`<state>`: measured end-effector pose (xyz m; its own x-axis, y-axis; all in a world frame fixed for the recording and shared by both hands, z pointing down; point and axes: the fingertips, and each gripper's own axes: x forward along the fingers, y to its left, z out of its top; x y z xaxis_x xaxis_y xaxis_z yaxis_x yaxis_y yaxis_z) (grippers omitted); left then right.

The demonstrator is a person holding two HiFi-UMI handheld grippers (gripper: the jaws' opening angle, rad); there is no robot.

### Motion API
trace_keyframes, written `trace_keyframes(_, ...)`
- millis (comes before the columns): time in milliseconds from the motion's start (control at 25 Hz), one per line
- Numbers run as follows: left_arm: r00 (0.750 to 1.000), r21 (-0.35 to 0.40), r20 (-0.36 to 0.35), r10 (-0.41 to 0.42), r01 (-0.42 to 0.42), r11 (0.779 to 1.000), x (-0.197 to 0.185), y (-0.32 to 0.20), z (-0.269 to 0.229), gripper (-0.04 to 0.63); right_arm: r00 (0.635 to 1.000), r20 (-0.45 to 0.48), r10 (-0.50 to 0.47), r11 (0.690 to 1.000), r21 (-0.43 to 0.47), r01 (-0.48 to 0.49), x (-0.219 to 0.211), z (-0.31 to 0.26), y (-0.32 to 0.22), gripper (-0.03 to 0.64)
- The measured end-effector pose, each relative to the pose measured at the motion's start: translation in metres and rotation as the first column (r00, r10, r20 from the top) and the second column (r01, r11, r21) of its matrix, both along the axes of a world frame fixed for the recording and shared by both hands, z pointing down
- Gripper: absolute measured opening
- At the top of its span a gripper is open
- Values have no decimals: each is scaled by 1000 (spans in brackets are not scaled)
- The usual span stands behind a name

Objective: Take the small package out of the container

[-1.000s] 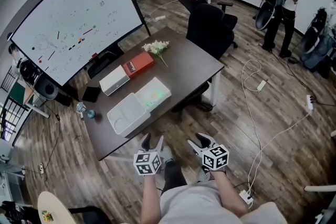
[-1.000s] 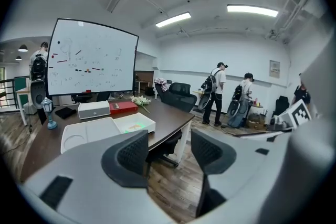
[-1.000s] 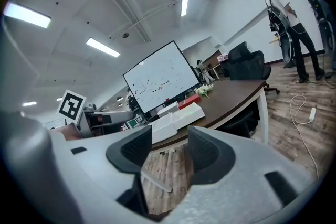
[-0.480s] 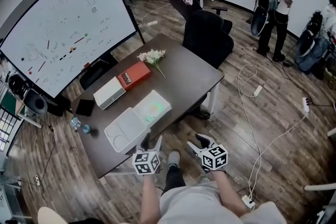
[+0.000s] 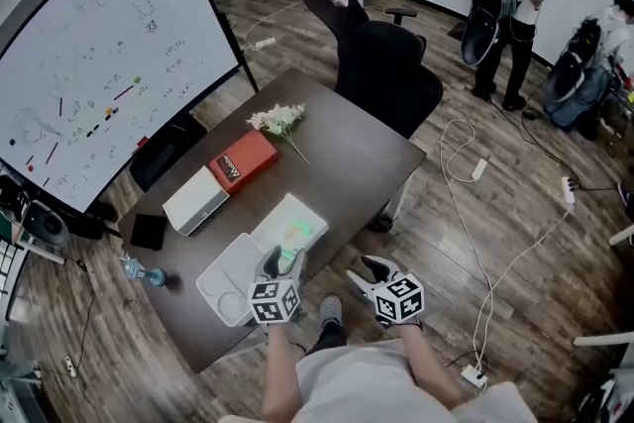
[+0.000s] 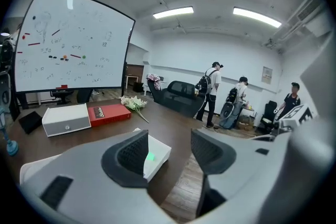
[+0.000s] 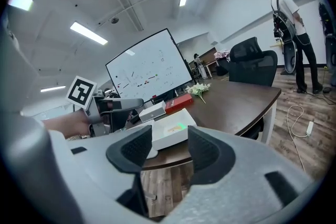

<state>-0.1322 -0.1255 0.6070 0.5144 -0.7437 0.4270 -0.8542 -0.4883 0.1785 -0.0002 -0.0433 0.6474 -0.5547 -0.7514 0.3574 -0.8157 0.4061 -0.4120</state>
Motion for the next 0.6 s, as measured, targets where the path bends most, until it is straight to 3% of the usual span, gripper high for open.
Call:
trace_keyframes(280,992,-63,63,105,-101,993,-11,-48,23,245,999,5,42,999,-31,-42,-22,11,-47,215)
trace_keyframes(600,959,-156,141,245,-223,962,-25,-85,61,247,997,0,77,995,-62,-77,-52,26,-83,215)
